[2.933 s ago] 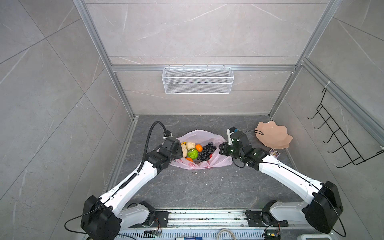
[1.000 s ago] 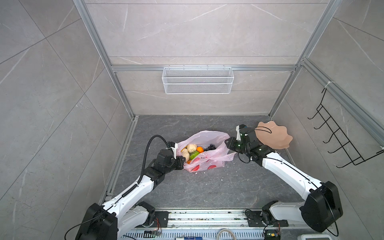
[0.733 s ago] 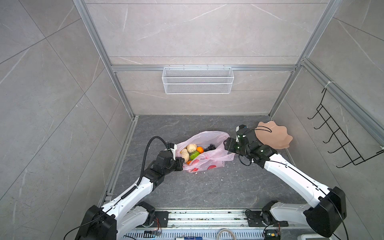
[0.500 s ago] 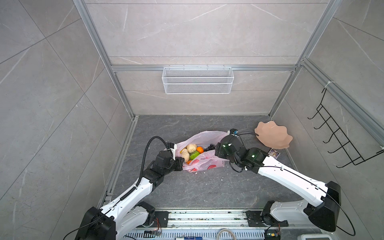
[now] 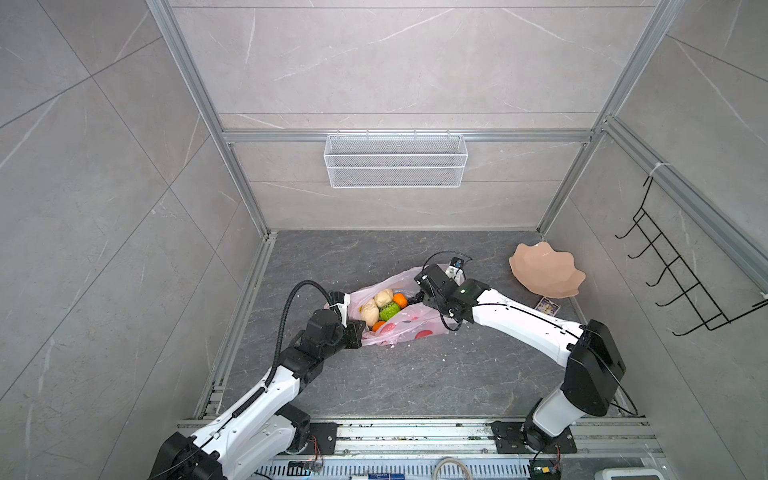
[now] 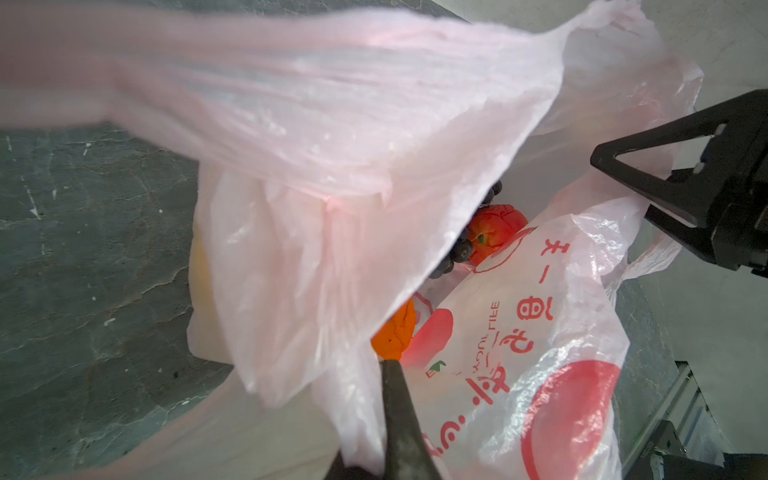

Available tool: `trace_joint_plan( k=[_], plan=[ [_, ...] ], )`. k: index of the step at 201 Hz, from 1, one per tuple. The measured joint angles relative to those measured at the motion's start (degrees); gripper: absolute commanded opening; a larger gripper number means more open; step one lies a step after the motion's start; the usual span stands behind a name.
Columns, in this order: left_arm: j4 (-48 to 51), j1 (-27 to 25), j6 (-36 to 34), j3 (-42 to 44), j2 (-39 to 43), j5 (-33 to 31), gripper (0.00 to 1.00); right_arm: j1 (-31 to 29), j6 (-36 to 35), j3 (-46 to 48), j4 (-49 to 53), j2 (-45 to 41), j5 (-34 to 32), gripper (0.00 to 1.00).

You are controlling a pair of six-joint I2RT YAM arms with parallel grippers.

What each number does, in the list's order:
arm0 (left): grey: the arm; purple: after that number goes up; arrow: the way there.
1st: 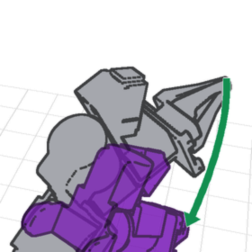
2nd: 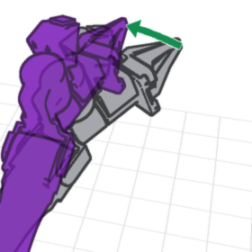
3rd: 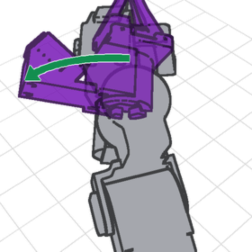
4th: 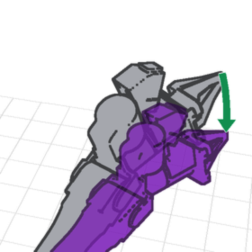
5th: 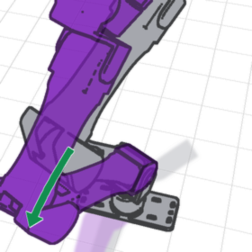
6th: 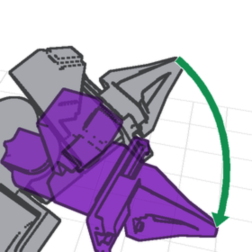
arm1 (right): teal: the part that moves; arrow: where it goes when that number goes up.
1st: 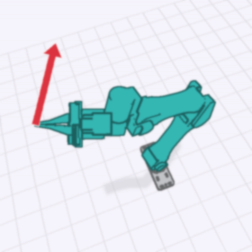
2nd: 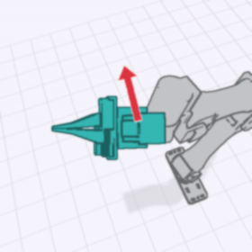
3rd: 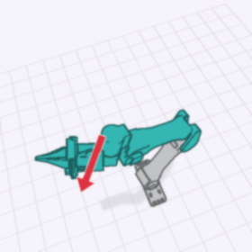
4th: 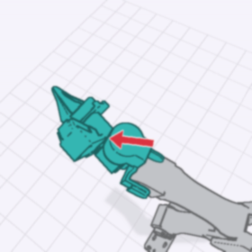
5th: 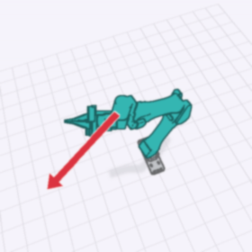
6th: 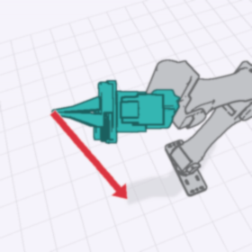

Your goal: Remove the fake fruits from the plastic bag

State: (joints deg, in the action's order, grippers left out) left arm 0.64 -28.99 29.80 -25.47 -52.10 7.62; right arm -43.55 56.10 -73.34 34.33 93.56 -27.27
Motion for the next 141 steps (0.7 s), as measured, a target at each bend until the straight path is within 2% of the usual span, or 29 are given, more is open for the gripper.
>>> trace_joint_plan(
  k=[21,37,58,83,95,103,119,141],
  plan=[
    [0.90,0.35,0.22,0.00,0.00,-1.25,0.00,3.17,-3.54,8.17,-8.79,-4.00,8.00,0.07],
    [1.05,1.70,0.68,0.00,0.13,-1.20,0.00,6.54,-6.29,14.34,-13.42,-7.82,14.01,0.00],
    [-0.11,6.54,2.43,0.33,1.29,1.90,0.00,10.03,-10.75,20.61,-19.28,-13.22,22.21,0.00],
    [-4.74,15.61,6.75,2.49,1.36,10.99,0.00,14.16,-12.98,27.71,-28.02,-18.93,33.27,0.00],
    [-6.12,18.18,8.17,2.95,-0.57,14.51,0.00,15.21,-13.53,30.18,-31.80,-19.78,37.27,0.00],
    [-6.60,18.99,8.79,2.89,-2.58,16.04,0.00,15.65,-13.70,31.39,-33.68,-19.78,39.06,0.00],
    [-5.66,18.78,8.94,2.29,-5.62,16.79,0.13,16.33,-13.84,32.50,-35.47,-19.12,41.07,0.00],
    [-0.09,14.34,7.21,-0.28,-6.12,11.87,0.29,16.59,-14.40,32.52,-36.13,-18.67,41.07,0.00]
  ],
)
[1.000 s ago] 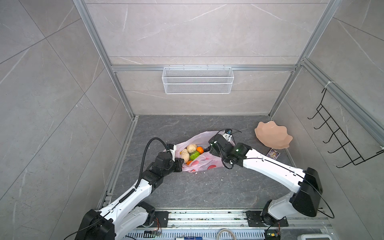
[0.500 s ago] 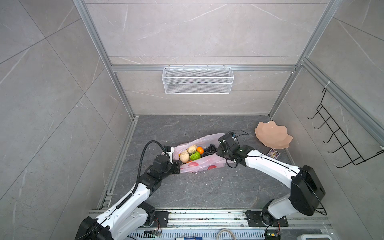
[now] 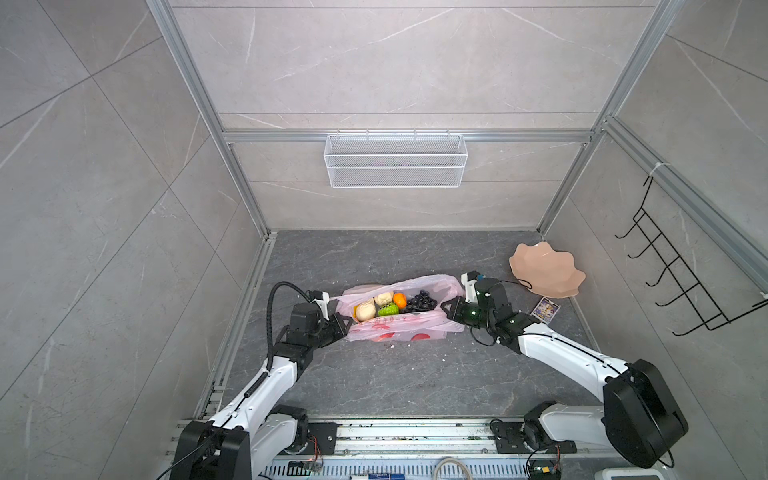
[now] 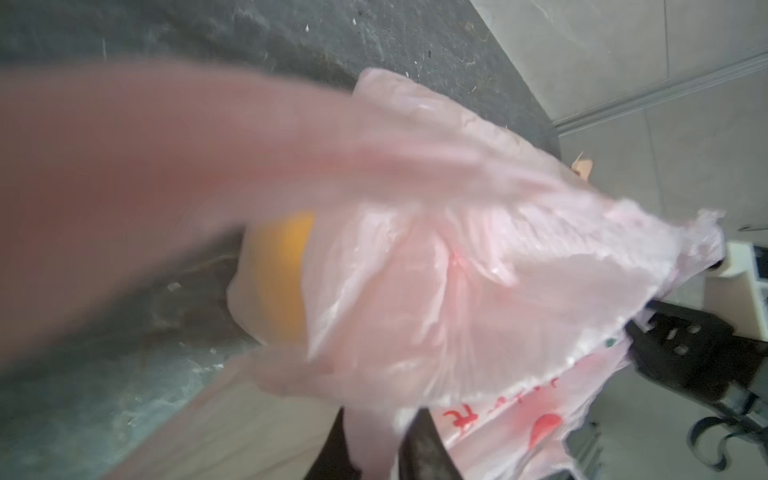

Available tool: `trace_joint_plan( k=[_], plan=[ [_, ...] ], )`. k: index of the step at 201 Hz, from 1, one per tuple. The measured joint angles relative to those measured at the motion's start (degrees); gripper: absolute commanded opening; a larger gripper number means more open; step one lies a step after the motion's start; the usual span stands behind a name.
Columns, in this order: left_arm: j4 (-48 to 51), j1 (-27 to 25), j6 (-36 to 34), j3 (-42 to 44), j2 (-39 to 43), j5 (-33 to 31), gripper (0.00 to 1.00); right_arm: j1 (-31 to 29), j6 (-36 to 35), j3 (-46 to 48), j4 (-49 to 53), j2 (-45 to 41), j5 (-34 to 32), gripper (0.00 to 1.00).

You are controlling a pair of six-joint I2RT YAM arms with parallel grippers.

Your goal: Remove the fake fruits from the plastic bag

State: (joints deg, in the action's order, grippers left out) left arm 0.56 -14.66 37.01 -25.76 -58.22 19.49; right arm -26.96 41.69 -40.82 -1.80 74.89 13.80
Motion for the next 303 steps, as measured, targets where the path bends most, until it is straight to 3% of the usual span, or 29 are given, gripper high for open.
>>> trace_joint_plan(
  k=[30,78,105,142,178,200,227,251,279,303],
  plan=[
    [9.77,-8.48,-2.34,-6.12,1.49,-11.02,0.48,-0.31,-1.55,-0.50,2.12,-0.70,-2.03,0.00],
    [27.89,-20.57,-0.83,-14.14,1.90,-32.61,0.60,-0.35,-3.93,-4.22,7.87,-2.80,-5.14,0.00],
    [35.21,-25.99,0.59,-18.08,1.70,-40.68,0.68,-0.35,-4.48,-4.63,9.14,-3.02,-5.75,0.00],
    [37.77,-27.47,-0.68,-23.41,-1.18,-45.66,0.79,-0.35,-5.27,-4.66,10.19,-3.02,-5.90,0.00],
    [37.68,-26.10,-5.11,-31.85,-11.37,-47.39,0.79,-0.35,-5.55,-4.66,10.78,-3.21,-5.90,0.00],
    [37.62,-24.63,-7.21,-35.80,-18.80,-47.30,0.73,-0.35,-5.55,-4.66,11.08,-3.67,-5.90,0.00],
    [37.94,-21.51,-8.37,-37.99,-25.07,-45.51,0.45,-0.35,-5.84,-4.66,11.21,-4.13,-5.99,0.00],
    [37.18,-15.69,-8.81,-38.01,-26.49,-41.05,0.19,-0.35,-6.88,-4.59,11.30,-4.20,-6.08,0.00],
    [28.09,-2.03,-6.95,-34.25,-25.27,-26.01,0.00,0.07,-9.07,-2.01,8.31,-4.46,-4.72,0.00],
    [21.84,10.03,-4.13,-30.88,-26.88,-13.53,0.00,3.54,-9.53,3.17,2.62,-4.48,0.46,0.00]
  ],
)
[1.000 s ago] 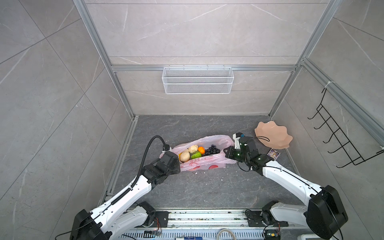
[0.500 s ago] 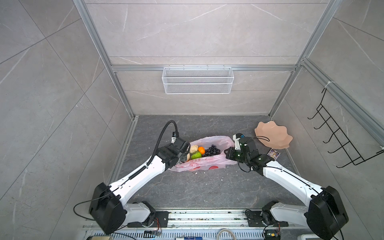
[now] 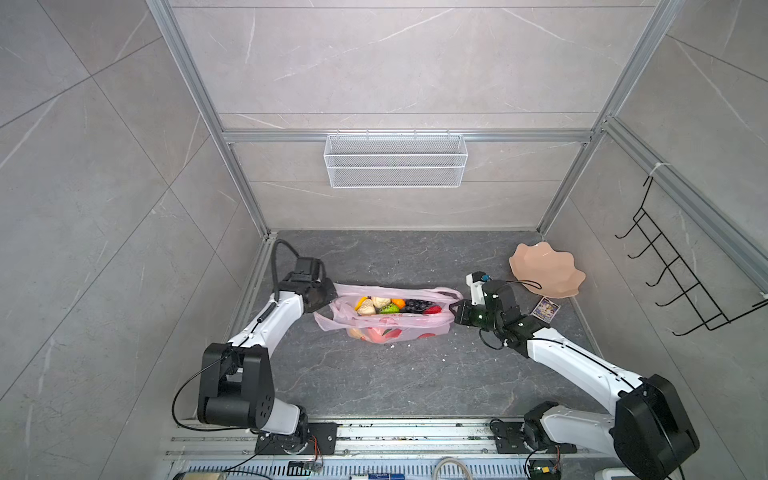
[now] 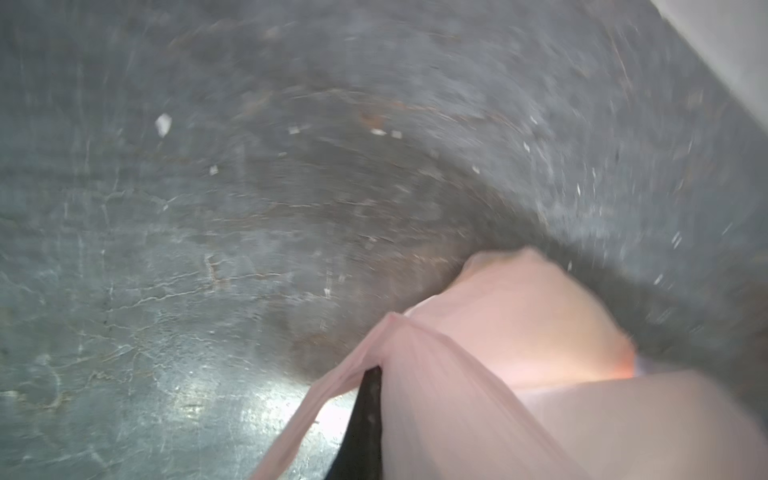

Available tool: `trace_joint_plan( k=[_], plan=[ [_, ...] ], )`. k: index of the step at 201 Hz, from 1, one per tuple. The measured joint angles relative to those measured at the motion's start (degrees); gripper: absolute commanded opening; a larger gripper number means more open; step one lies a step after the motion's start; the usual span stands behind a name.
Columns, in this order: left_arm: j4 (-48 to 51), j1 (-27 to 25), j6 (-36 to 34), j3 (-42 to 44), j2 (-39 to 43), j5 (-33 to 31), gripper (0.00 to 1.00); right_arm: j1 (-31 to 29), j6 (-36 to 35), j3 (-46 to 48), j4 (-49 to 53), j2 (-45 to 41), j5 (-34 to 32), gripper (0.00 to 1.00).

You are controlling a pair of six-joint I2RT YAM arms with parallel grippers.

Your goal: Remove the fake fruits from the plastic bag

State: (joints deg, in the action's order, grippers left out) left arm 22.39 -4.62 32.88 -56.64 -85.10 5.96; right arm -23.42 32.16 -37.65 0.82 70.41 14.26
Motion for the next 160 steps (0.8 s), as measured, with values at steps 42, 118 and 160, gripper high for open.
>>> trace_joint_plan(
  k=[42,118,160],
  plan=[
    [-5.73,1.29,4.09,-2.27,-7.89,12.28,0.00,2.93,2.08,1.77,-6.45,5.77,6.43,0.00],
    [0.59,-5.22,1.66,-11.23,-9.55,8.63,0.53,-1.75,2.14,-1.40,-4.79,5.22,6.97,0.00],
    [6.08,-7.93,1.66,-4.39,5.79,-1.40,0.71,-1.75,4.13,-1.22,-4.81,1.92,6.32,0.00]
  ],
)
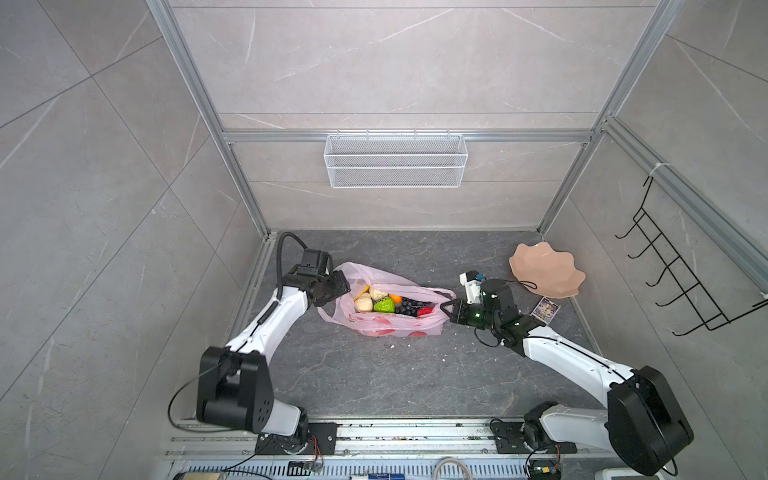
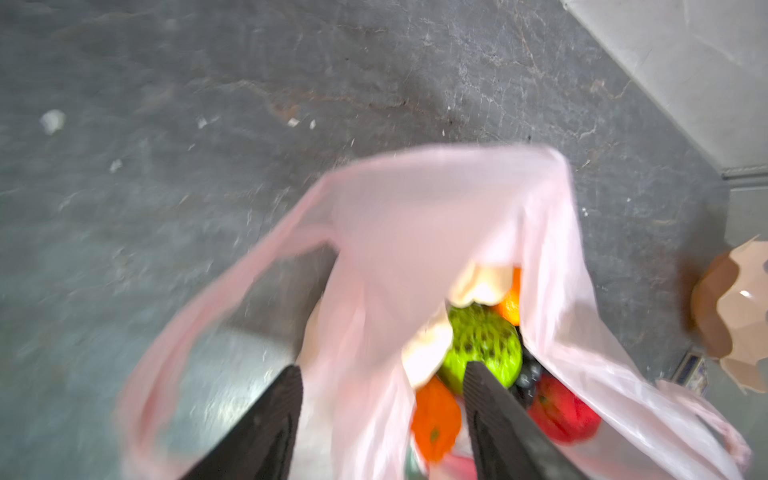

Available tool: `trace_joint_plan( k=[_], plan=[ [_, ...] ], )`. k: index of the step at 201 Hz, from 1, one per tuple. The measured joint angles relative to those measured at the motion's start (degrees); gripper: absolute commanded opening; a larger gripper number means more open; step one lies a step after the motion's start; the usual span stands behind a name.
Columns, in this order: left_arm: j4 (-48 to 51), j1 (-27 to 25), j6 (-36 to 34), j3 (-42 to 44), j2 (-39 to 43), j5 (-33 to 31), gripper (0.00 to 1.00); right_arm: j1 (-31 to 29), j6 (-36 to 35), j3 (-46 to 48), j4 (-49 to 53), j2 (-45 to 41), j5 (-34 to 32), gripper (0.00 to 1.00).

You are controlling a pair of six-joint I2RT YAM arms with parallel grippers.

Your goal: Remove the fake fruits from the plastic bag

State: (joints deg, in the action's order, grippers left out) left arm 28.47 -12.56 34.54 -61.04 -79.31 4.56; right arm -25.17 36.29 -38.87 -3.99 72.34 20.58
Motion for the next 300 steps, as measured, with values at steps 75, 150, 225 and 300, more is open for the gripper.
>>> trace_joint_plan(
  k=[75,150,225,300],
  plan=[
    [-5.49,-1.73,4.72,11.02,-0.39,3.13,0.66,-1.18,5.42,2.58,-3.26,-0.83,-0.66,0.00],
    [-19.04,0.04,6.01,26.40,6.67,11.67,0.00,5.05,17.75,7.32,-10.14,1.97,0.98,0.00],
    [-23.74,5.20,4.57,31.80,9.92,16.39,0.00,0.72,10.14,-1.29,4.31,2.12,-7.26,0.70],
    [-23.17,5.16,2.69,31.78,11.17,14.95,0.00,-20.90,-18.43,-24.39,27.30,9.09,-37.79,0.76]
  ],
)
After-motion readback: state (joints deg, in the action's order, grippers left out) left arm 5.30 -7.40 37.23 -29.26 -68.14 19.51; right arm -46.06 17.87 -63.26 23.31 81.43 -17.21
